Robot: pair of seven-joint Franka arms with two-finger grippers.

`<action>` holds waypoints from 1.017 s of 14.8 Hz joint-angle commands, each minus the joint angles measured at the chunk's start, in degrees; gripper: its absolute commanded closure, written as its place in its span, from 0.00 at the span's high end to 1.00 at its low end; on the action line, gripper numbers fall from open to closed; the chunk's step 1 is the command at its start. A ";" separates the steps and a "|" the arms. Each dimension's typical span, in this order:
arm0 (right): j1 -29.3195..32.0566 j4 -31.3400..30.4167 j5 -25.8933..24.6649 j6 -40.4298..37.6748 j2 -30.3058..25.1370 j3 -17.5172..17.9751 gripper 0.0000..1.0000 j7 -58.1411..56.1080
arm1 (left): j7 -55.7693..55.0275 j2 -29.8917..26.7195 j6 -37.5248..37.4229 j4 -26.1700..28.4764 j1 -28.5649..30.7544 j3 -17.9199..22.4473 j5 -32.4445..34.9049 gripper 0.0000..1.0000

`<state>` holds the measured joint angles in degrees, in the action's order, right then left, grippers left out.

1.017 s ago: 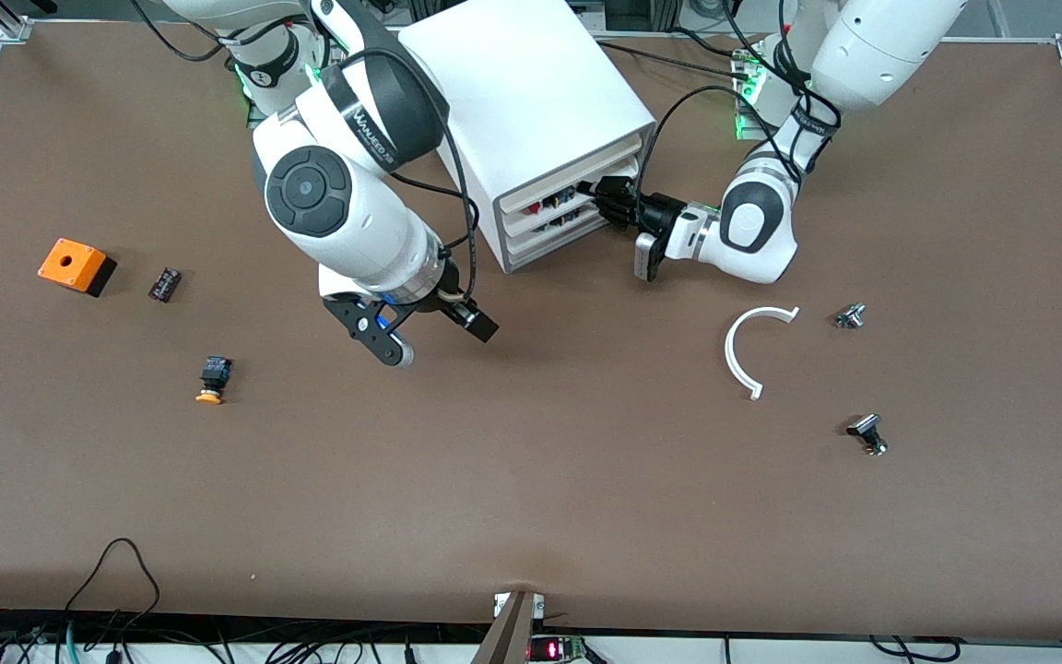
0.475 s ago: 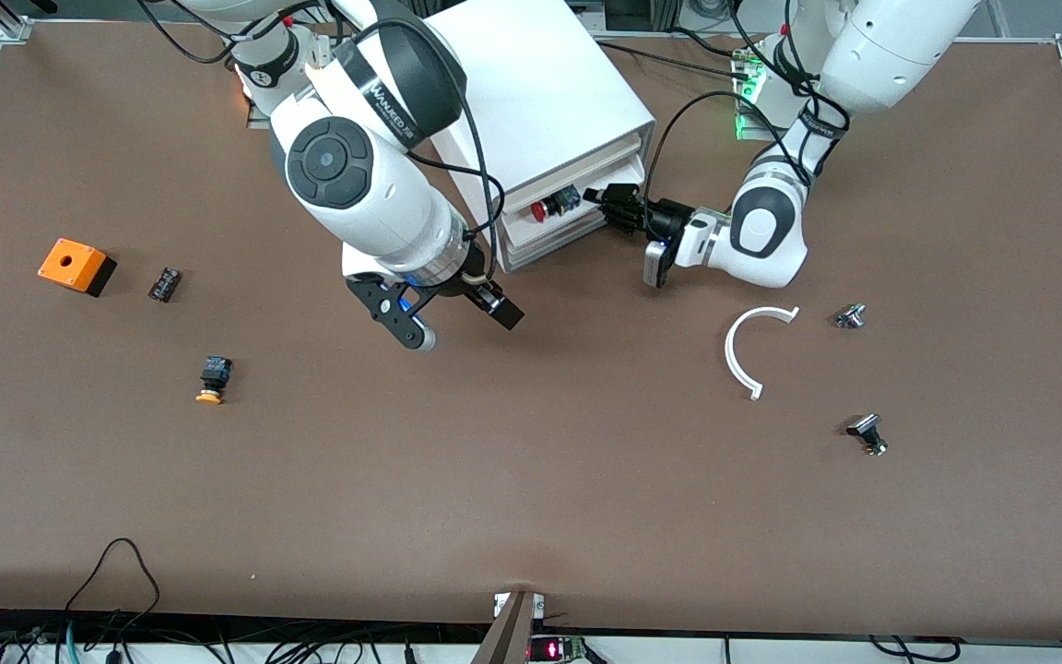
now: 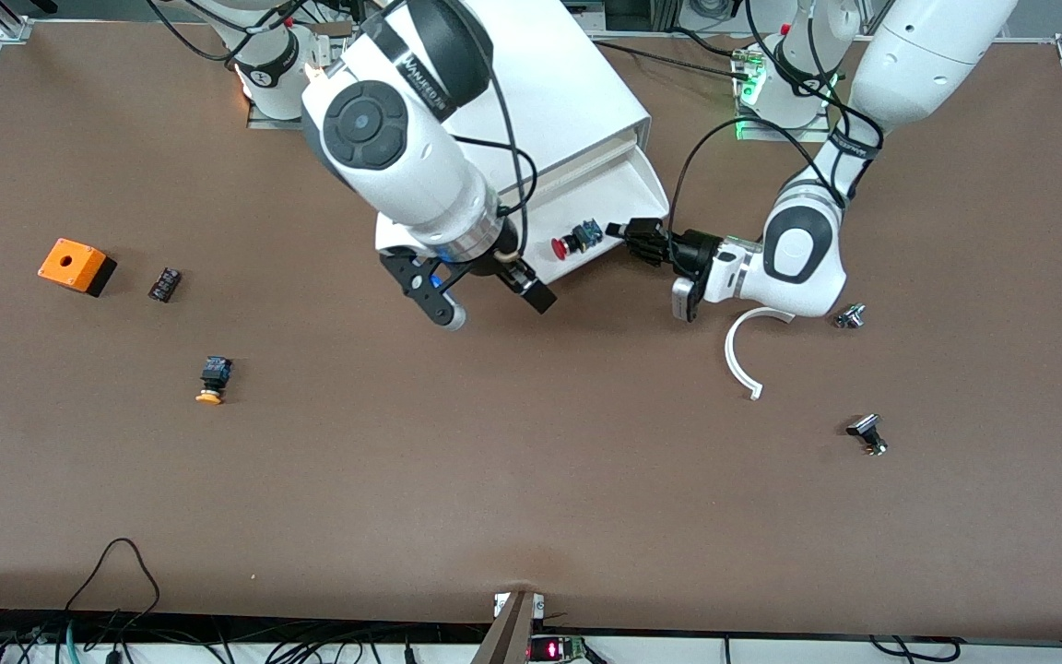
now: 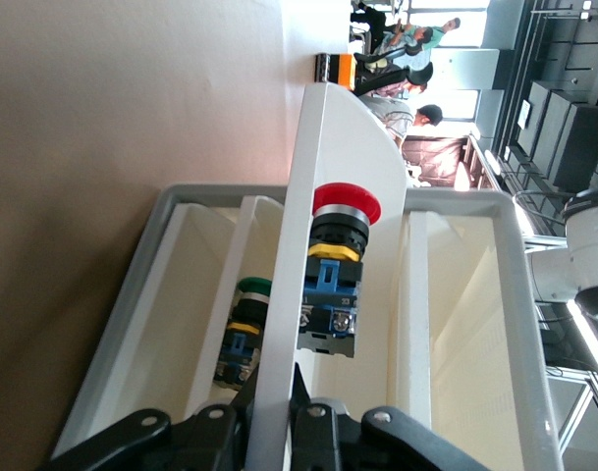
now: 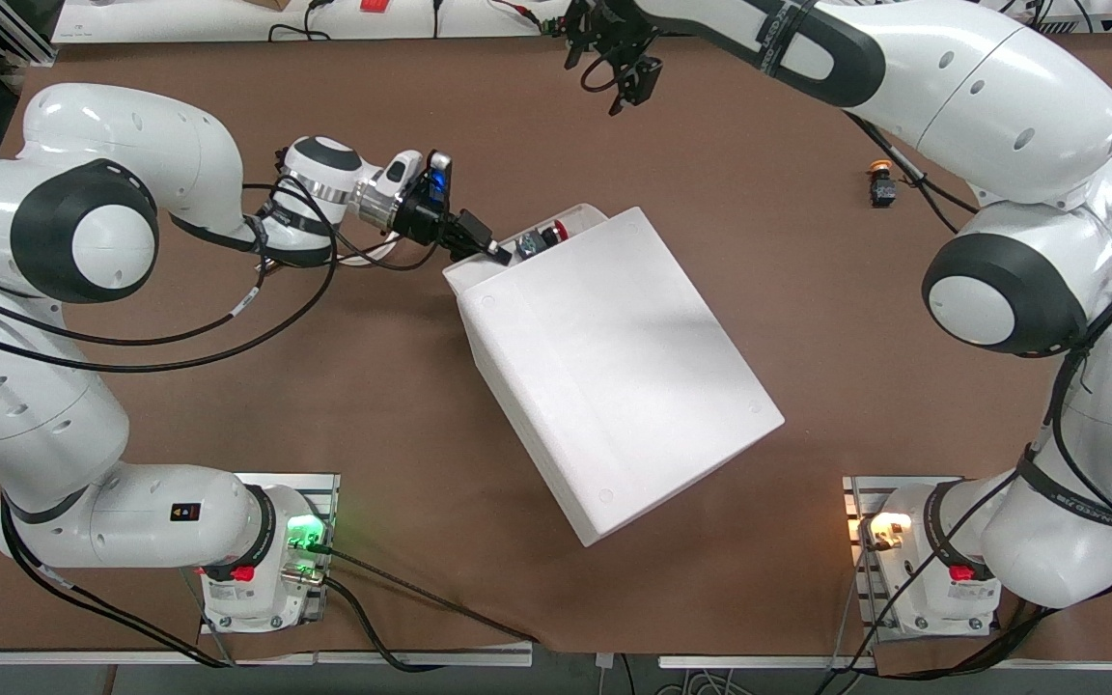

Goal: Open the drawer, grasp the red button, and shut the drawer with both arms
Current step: 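Grasp the red button in the drawer with the right gripper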

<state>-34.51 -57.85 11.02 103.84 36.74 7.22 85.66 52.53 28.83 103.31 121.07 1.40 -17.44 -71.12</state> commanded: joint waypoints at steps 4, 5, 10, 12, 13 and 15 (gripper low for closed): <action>-7.50 2.65 -2.57 3.55 5.53 -2.12 1.00 6.44 | -2.52 6.84 -1.09 -9.35 4.14 -0.32 6.52 0.00; -8.03 2.65 -2.75 3.99 6.24 -2.12 1.00 6.88 | -2.52 7.55 -1.35 -10.49 4.49 -0.32 6.96 0.00; -11.55 2.57 -6.62 7.33 10.01 -2.12 1.00 9.26 | -3.04 8.44 -1.36 -12.96 6.42 -0.32 9.86 0.91; -12.16 2.57 -6.80 9.61 11.25 -2.30 1.00 9.96 | -3.13 8.35 -1.36 -13.14 6.60 -0.32 11.00 1.00; -12.34 2.57 -7.15 10.84 11.77 -2.56 1.00 10.40 | -3.31 8.26 -1.36 -13.49 7.12 -0.32 11.79 1.00; -12.60 2.57 -7.67 13.30 13.00 -2.74 1.00 10.58 | -3.92 7.91 -1.44 -13.93 7.57 -0.32 12.94 1.00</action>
<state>-46.35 -57.69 4.29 115.59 47.66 5.35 94.79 50.19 36.39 102.03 108.85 8.17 -17.29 -60.40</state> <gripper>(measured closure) 0.000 0.405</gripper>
